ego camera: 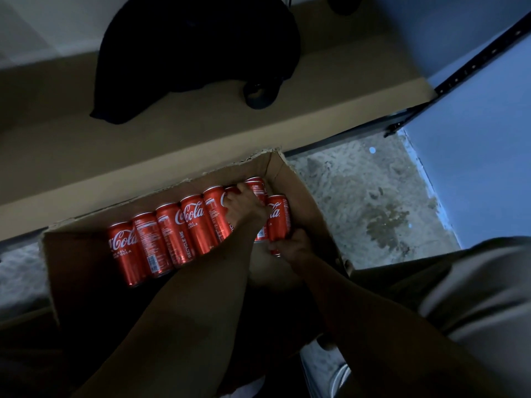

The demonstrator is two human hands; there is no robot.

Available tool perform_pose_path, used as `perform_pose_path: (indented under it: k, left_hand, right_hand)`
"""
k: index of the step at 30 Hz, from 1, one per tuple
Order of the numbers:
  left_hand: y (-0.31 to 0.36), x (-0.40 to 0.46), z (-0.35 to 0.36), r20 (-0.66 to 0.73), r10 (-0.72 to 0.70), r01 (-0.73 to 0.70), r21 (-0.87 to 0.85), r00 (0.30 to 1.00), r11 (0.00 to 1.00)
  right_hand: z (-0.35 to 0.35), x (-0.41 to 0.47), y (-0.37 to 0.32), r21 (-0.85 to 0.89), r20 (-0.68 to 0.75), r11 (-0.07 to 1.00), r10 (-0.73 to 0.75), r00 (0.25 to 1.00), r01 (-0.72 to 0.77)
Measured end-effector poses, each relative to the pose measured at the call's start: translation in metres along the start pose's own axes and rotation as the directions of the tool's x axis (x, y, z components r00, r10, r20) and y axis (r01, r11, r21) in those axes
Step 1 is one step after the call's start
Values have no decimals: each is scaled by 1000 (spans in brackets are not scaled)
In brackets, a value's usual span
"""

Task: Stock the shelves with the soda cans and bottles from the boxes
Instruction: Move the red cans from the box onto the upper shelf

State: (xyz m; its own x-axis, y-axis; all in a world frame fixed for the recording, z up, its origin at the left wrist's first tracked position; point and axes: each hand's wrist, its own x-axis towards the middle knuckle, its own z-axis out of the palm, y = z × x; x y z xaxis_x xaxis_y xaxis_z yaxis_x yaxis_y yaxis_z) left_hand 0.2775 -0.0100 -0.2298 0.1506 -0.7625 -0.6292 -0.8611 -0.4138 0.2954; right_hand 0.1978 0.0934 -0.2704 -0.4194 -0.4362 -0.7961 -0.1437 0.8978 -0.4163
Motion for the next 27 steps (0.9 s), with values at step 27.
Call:
perform_pose_path:
  k: [27]
  left_hand:
    - [-104, -81, -82, 80, 229, -58, -839, 970, 541]
  right_hand:
    - [-8, -85, -24, 356, 336, 908, -346, 876, 222]
